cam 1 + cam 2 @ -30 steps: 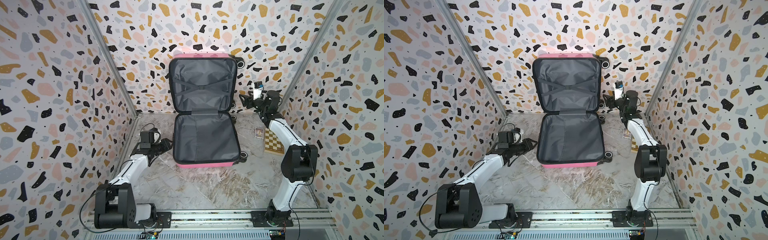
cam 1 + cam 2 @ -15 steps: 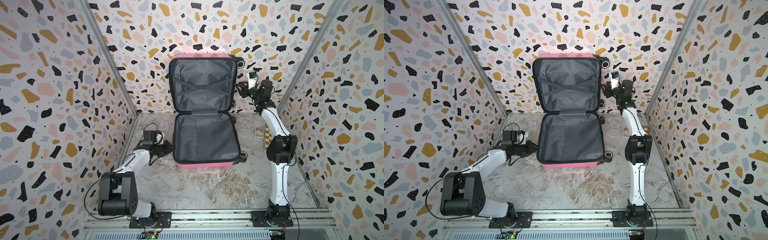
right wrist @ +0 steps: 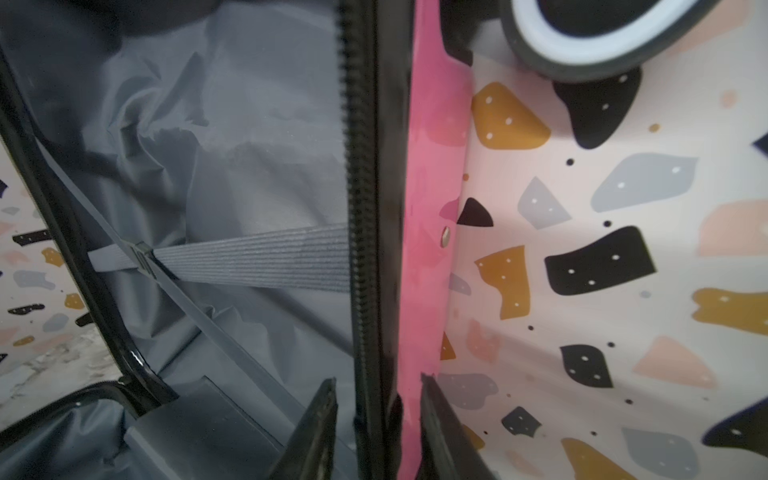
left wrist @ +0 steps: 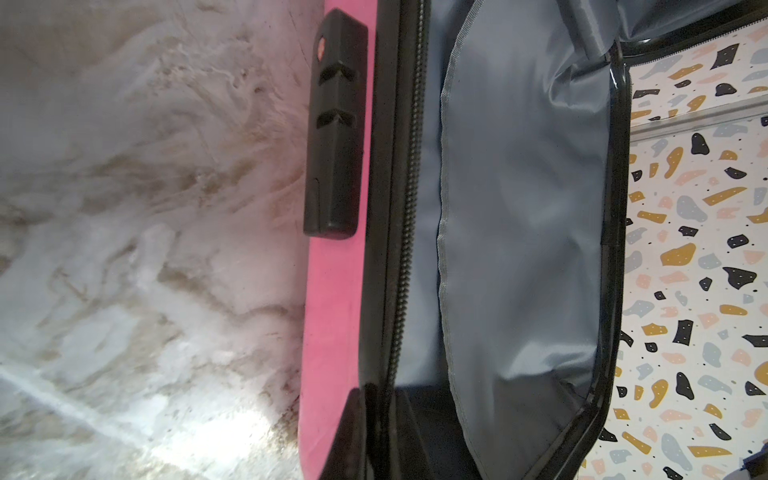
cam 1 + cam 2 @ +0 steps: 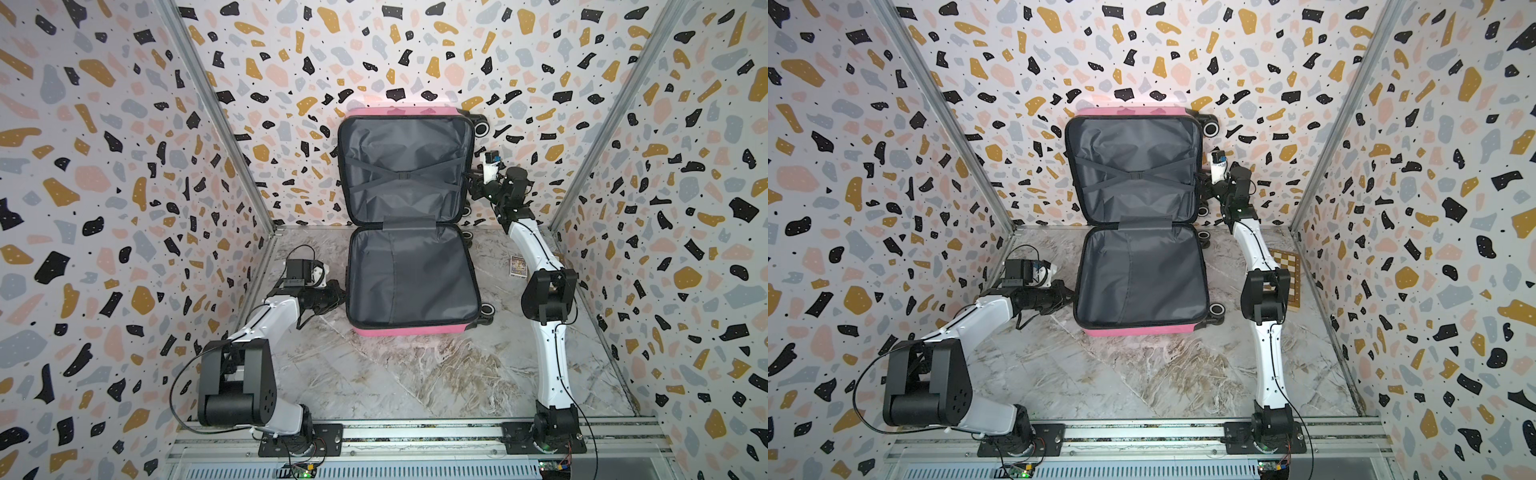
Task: Close the suitcase zippers
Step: Close the suitcase at the center of the board.
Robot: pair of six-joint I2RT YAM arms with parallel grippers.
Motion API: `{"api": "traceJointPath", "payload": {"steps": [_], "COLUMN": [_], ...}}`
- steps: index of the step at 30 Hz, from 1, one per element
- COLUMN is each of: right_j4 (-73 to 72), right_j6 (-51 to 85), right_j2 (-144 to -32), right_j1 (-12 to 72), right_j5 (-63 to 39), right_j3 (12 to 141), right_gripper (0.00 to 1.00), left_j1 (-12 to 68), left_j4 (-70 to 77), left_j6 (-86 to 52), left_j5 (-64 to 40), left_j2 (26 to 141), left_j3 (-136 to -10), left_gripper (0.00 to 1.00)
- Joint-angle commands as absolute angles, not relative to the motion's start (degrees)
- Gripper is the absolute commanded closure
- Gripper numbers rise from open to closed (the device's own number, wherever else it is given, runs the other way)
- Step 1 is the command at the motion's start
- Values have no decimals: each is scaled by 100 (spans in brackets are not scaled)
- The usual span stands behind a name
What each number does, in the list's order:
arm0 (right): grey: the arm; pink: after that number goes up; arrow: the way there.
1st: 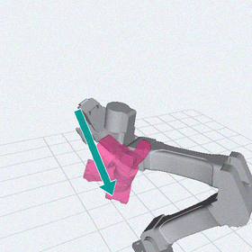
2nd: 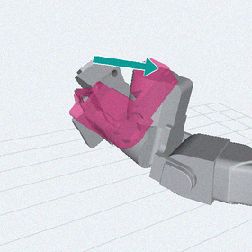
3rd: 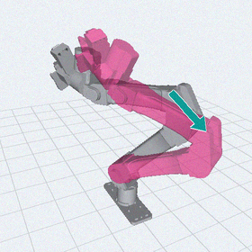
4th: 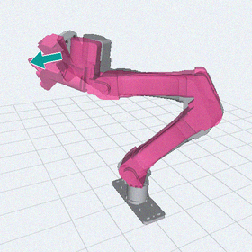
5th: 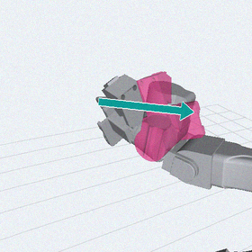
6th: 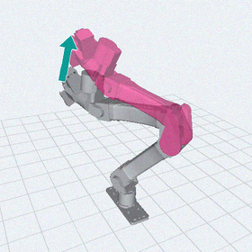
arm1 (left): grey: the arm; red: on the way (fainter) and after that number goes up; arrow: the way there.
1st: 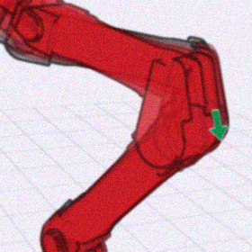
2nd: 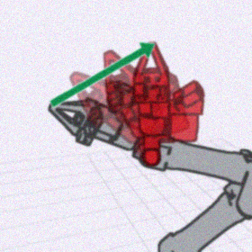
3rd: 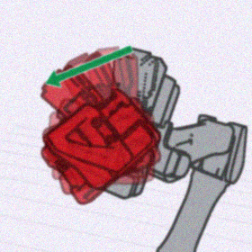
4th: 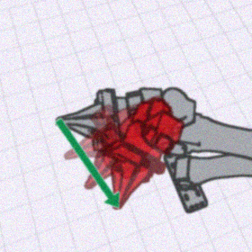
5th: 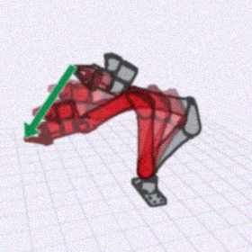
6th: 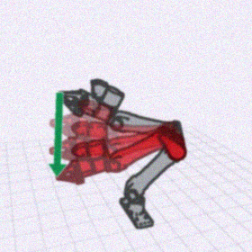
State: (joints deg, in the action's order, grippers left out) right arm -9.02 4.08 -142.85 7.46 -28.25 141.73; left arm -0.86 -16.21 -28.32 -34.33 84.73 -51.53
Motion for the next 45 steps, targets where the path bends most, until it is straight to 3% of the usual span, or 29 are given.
{"api": "traceJointPath", "payload": {"steps": [1,5,12,20,31,34,37,40,45], "right_j4": [-1329,-1365,-953,-780,-1731,-1791,-1931,-2267,-2346], "right_j6": [516,454,159,-63,64,166,373,664,849], "right_j2": [-14204,-14209,-13863,-12852,-10400,-9827,-9257,-8727,-8064], "right_j1": [791,791,826,958,1061,1137,1242,1365,1617], "right_j5": [-2539,-2520,-3025,-3480,-3289,-3122,-2865,-2590,-2091], "right_j3": [14433,14453,14287,13078,9241,8239,7178,6120,4933], "right_gripper": [76,100,100,100,100,100,100,100,100], "left_j1": [-23,-26,-22,-23,-26,-26,-31,-27,-26], "left_j4": [-1617,-1614,-1132,-1081,-1442,-1841,-2390,-2903,-3241], "left_j6": [-2784,-2769,-3081,-3232,-3242,-3129,-3063,-3241,-3307], "left_j5": [-3639,-3639,-3916,-3826,-2859,-2378,-1527,-568,-189], "left_j2": [8639,8694,8874,8917,8405,8125,7697,7196,6242], "left_j3": [-5265,-5276,-5195,-5177,-5163,-5274,-5343,-5270,-4875], "left_gripper": [96,100,100,100,100,79,65,59,57]}}
